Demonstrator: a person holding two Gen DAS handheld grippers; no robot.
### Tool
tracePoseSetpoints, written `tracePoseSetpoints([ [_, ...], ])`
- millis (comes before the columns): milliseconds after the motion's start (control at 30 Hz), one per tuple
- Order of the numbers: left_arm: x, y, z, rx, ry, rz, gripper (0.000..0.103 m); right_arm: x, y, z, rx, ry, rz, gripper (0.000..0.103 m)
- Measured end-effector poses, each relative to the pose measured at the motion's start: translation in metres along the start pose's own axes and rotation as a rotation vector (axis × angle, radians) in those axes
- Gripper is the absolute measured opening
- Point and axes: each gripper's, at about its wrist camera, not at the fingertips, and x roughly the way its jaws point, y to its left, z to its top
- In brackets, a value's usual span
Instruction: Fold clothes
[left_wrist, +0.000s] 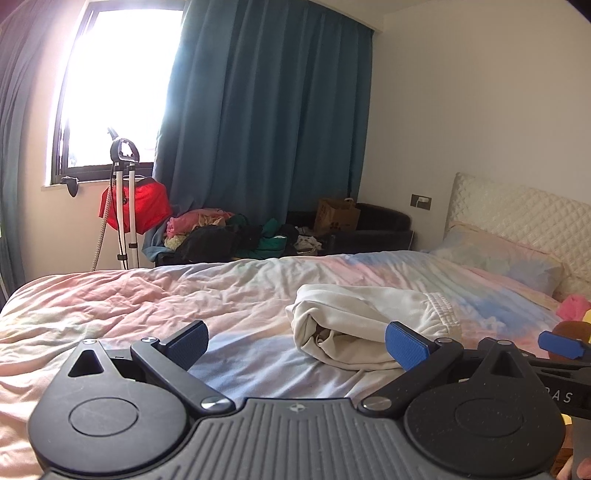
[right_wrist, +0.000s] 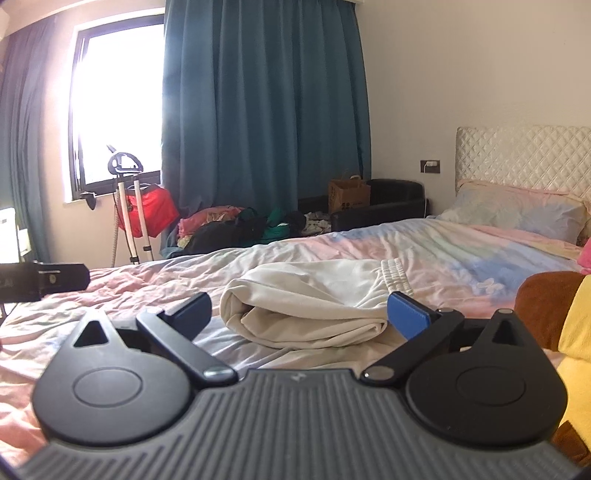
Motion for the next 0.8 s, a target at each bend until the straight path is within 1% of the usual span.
tracePoseSetpoints([
  [67,0.002,-0.001,-0.002,0.003,0.006,0.001,0.103,0.003,-0.001,-0.001,0.017,0.014,-0.01,0.103],
  [233,0.007,-0.006,-0.003,0.017,0.027,-0.005,0.103,0.003,-0.002,-0.002,0.027,0.012,-0.028,0.103],
  [500,0.005,-0.013,-0.005,0.039,0.02,0.016,0.103,0.004,-0.002,-0.005,0.026,0.017,-0.048,0.103],
  [800,0.008,-0.016,-0.007,0.035,0.034,-0.007,0.103,0.004,-0.003,-0.006,0.03,0.019,-0.063,0.103],
])
